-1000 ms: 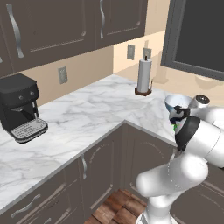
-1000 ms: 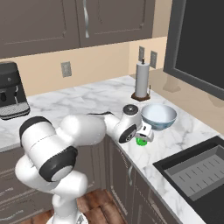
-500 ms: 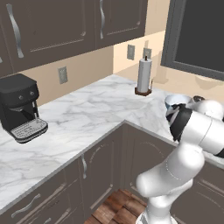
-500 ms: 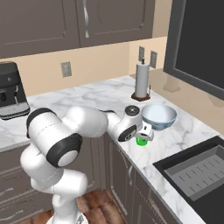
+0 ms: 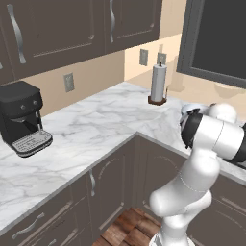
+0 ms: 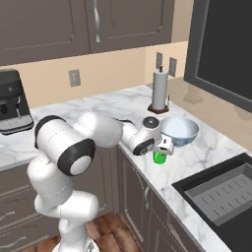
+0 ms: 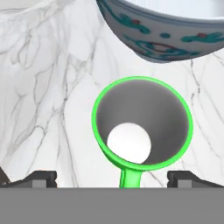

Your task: Clear the mugs and bowl far away from the sink.

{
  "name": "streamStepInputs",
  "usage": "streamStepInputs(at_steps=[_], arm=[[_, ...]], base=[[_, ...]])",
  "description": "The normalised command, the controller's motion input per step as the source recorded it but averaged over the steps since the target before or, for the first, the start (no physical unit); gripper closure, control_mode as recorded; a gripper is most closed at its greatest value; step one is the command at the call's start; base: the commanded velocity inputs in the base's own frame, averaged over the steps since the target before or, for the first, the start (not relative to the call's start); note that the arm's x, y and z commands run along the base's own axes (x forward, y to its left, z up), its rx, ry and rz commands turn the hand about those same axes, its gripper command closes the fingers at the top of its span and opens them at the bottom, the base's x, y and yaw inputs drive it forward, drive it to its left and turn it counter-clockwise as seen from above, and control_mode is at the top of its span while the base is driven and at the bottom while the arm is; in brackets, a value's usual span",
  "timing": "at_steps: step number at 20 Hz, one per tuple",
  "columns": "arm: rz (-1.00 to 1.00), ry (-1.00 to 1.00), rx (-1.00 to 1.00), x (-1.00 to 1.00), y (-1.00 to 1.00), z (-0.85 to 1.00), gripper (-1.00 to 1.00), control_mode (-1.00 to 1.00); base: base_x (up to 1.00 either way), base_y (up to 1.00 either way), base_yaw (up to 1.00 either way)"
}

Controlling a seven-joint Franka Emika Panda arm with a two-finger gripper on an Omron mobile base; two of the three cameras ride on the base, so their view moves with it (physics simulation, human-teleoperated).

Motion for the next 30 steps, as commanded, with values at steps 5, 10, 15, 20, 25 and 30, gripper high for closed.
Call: streamStepInputs(at_steps=[5, 10, 15, 20, 25, 30], arm=[[0.0, 0.0, 0.0, 0.21, -0.16, -0.09, -1.0, -1.0], [0.0, 0.0, 0.0, 0.17, -0.14, -0.04, -1.0, -1.0], [0.0, 0.0, 0.0, 0.0, -0.11, 0.0, -1.0, -1.0], [0.03, 0.02, 0.0, -0.24, 0.0, -0.18, -1.0, -1.0], [0.0, 0.0, 0.0, 0.0, 0.0, 0.0, -1.0, -1.0], [0.0, 0.0, 0.0, 0.07, -0.04, 0.0, -1.0, -1.0]], base=[[0.0, 0.0, 0.0], [0.0, 0.0, 0.0], [0.0, 0.0, 0.0], [0.0, 0.0, 0.0], [0.0, 0.0, 0.0], [0.0, 0.0, 0.0]])
